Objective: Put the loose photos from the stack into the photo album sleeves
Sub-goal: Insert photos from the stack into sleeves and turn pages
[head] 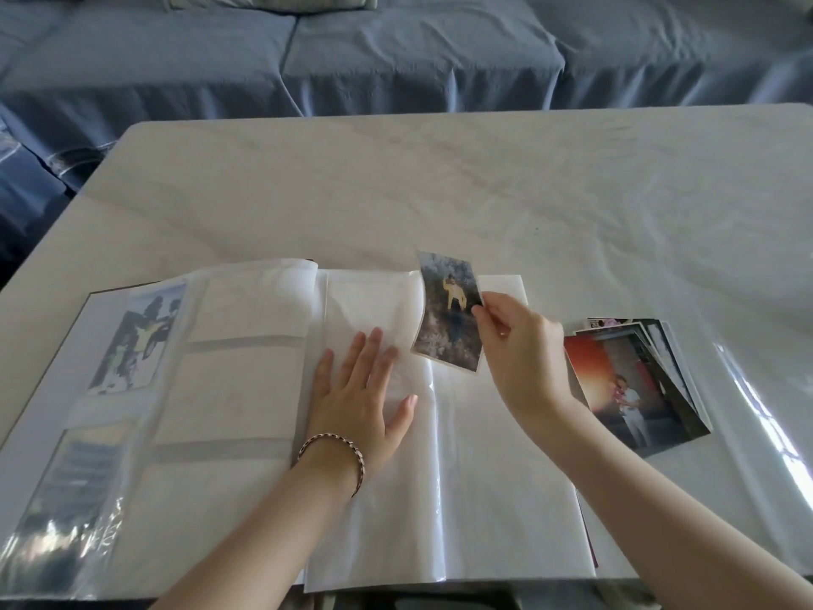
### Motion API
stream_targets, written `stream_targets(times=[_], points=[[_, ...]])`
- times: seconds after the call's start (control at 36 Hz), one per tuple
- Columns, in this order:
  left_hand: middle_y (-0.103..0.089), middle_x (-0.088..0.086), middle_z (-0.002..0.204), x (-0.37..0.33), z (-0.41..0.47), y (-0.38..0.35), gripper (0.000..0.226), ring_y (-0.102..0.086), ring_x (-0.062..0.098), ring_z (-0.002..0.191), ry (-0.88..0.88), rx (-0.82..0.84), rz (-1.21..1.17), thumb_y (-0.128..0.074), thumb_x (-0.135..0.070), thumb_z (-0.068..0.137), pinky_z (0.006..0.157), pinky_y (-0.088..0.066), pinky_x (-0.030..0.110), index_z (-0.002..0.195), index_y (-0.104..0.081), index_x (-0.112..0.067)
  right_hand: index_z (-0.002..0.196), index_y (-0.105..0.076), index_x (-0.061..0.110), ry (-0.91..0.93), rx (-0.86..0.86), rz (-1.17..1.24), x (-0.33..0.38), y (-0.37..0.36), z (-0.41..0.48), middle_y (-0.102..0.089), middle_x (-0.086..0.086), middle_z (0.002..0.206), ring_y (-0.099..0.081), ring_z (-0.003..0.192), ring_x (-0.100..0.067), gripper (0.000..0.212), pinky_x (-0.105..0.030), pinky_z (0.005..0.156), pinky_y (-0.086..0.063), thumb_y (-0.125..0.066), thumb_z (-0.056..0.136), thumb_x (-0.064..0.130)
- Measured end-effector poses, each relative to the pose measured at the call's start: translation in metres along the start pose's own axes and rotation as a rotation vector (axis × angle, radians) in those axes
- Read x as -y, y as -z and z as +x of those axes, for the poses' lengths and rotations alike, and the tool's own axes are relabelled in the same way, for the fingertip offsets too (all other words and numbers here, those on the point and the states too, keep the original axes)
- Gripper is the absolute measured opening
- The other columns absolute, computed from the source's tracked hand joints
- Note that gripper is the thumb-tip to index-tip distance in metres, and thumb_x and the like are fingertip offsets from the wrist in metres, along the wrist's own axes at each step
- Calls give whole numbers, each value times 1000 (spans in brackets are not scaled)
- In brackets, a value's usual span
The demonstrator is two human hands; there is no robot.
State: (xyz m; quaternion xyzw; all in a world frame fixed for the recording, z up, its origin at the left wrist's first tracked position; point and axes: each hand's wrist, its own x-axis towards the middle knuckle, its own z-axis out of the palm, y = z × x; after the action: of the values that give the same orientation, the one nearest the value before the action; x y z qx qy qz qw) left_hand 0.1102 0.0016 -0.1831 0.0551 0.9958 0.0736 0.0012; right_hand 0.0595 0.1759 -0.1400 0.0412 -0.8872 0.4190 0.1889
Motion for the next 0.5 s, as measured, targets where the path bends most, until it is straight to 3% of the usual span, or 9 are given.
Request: stream_targets(times=[0.08,0.17,0.22,0.28,0.36,0.42,0.5], points=[[27,-13,142,1,0,-2,64,25,0,131,1,2,11,-23,-56,92,106,25,30,149,-13,-28,77,-67,8,70,34,-44,4,-3,-10,-45,3,48,-40,52,-16,11,-25,51,-33,-62,84,2],[29,-13,141,1,0,-1,69,29,2,130,6,7,23,-12,-57,87,106,24,31,150,-10,-27,62,-51,13,50,122,-32,2,-6,-17,-28,4,44,-36,52,-8,27,-22,48,-26,-59,85,1],[29,-12,141,1,0,-1,70,31,3,129,5,12,27,-12,-57,88,106,25,31,150,-9,-25,60,-41,12,2,172,-4,-2,-8,-21,-29,2,44,-35,51,-14,32,-25,47,-23,-58,85,3],[26,-11,144,1,0,0,73,31,4,128,3,20,29,-11,-57,85,105,26,30,150,-8,-24,61,-44,3,-94,218,54,-6,-10,-23,-43,-6,48,-45,51,-25,28,-35,49,-30,-57,87,6],[15,-8,154,0,0,0,70,26,3,133,1,16,36,-13,-57,88,106,25,31,150,-10,-25,65,-48,-3,-156,197,85,-7,-10,-20,-52,-22,60,-54,64,-40,27,-35,51,-39,-57,87,8],[8,-7,157,-1,0,1,67,17,5,140,8,11,27,-17,-57,90,106,24,31,149,-12,-26,59,-42,3,-126,106,41,-5,-5,-15,-45,-19,54,-42,51,-33,32,-35,49,-31,-59,86,7],[9,-10,156,0,0,1,65,10,8,144,7,19,14,-27,-55,92,106,24,31,148,-16,-26,59,-43,10,-81,-17,23,-4,4,-6,-41,-15,49,-27,52,-16,32,-24,47,-22,-59,86,4]])
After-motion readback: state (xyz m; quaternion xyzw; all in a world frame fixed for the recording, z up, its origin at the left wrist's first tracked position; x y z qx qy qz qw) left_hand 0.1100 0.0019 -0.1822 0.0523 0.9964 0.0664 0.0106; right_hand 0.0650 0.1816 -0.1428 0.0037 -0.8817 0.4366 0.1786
